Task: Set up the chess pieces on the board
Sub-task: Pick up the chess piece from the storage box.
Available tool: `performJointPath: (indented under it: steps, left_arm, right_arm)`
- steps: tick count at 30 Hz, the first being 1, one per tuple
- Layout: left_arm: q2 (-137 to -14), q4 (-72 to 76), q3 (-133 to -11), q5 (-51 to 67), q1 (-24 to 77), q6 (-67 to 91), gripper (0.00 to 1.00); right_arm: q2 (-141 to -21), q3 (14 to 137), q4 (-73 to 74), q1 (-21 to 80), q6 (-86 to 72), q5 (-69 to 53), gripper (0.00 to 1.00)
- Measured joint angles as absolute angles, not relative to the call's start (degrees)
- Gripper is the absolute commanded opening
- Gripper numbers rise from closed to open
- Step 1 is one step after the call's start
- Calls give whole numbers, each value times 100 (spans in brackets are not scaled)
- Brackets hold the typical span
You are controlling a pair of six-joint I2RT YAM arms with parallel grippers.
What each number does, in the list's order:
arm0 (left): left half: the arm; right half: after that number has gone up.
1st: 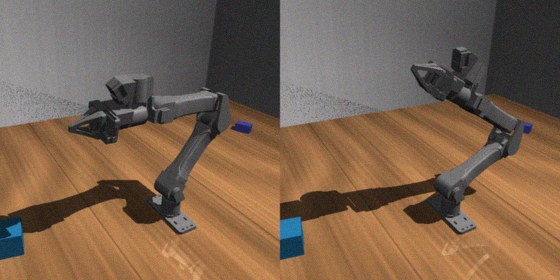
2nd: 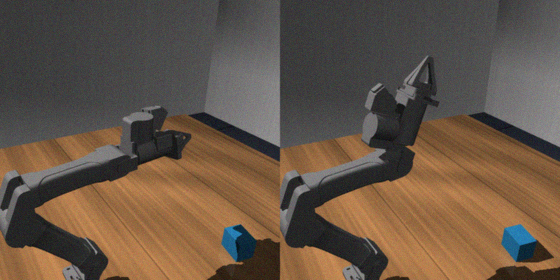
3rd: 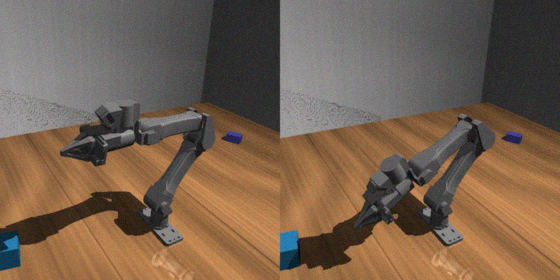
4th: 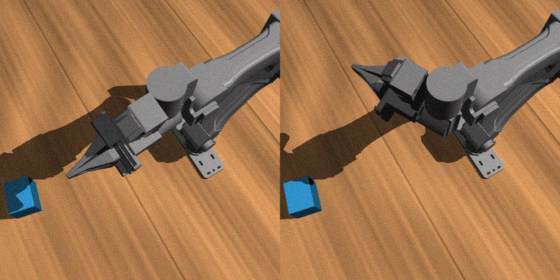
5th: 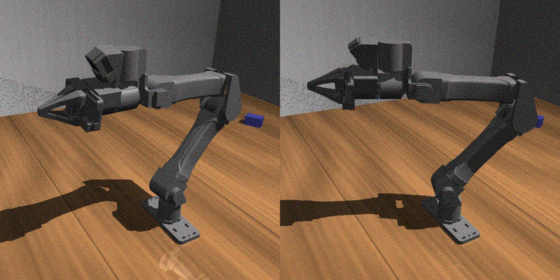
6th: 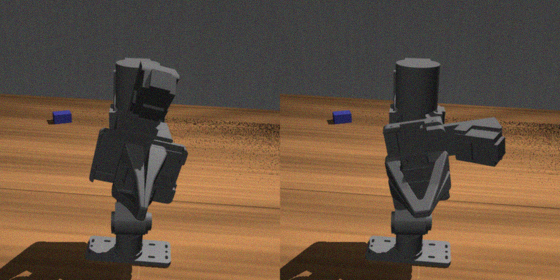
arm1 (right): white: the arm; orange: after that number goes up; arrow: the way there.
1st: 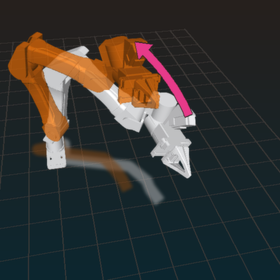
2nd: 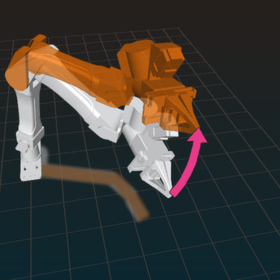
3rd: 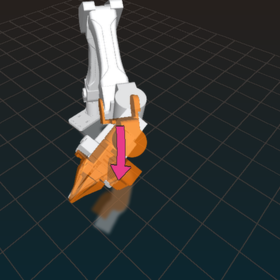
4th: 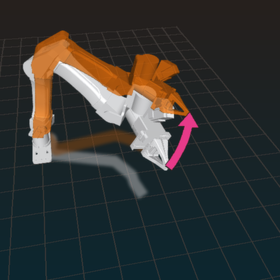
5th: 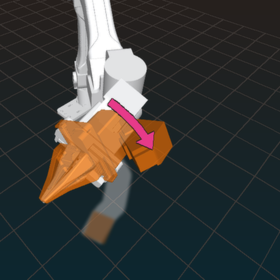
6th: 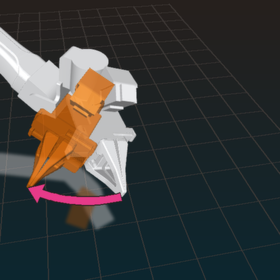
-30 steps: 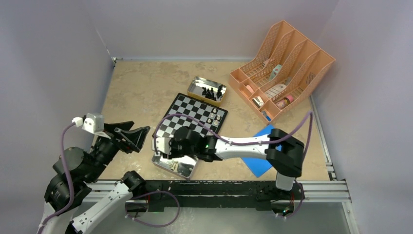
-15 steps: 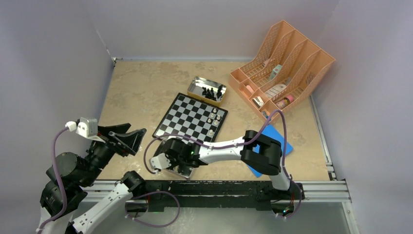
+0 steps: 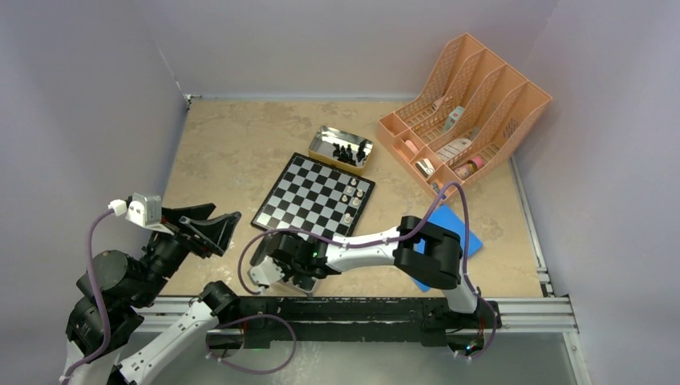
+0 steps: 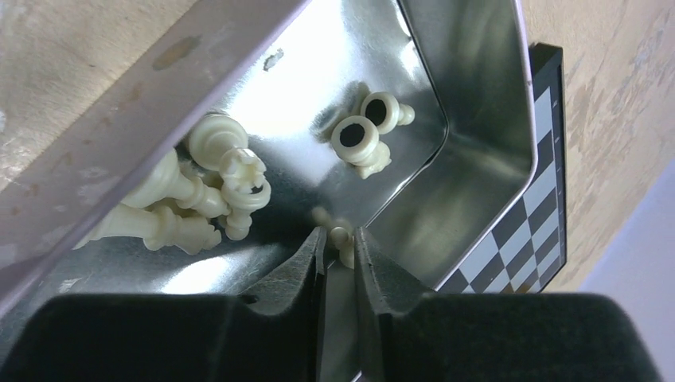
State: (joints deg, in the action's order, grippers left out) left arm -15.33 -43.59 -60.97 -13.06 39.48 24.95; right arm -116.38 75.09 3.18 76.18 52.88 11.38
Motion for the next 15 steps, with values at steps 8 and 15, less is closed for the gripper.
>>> performJointPath:
  steps: [8,15]
  left_arm:
    - [-1533,-4357,-6097,-1306,3948,2495,70]
    - [-1535,-4340,-6027,-1282,3948,2495,68]
  right_arm:
    - [-11563,7330,143,7714,5518,943,6]
    - [-10838,6941,-274,7620,4989,119,7]
